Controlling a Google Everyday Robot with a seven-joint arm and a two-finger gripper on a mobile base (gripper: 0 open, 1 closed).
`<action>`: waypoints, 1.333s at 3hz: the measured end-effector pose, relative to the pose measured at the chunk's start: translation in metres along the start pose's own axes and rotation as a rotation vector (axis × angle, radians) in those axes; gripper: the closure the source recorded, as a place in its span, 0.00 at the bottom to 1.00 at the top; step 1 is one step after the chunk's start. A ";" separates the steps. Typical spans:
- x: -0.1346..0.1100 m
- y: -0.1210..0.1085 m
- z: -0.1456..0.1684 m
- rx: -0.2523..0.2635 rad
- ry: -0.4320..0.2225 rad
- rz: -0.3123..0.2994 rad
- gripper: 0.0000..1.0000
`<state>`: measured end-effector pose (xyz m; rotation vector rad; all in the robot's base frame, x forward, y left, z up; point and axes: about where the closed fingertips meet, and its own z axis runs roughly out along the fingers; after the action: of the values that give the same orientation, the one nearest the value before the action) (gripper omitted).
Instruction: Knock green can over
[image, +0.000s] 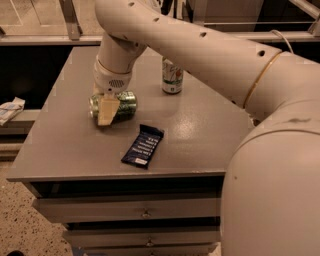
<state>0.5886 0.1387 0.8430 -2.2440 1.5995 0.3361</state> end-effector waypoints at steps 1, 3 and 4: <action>-0.002 0.002 0.007 -0.020 0.010 -0.010 0.11; 0.003 0.002 -0.003 -0.048 0.053 -0.028 0.00; 0.008 0.003 -0.010 -0.053 0.068 -0.029 0.00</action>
Offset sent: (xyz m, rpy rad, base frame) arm -0.0006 -0.0024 0.0000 -0.0639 0.0184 0.0419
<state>0.5878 0.1266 0.8484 -2.3391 1.6087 0.3002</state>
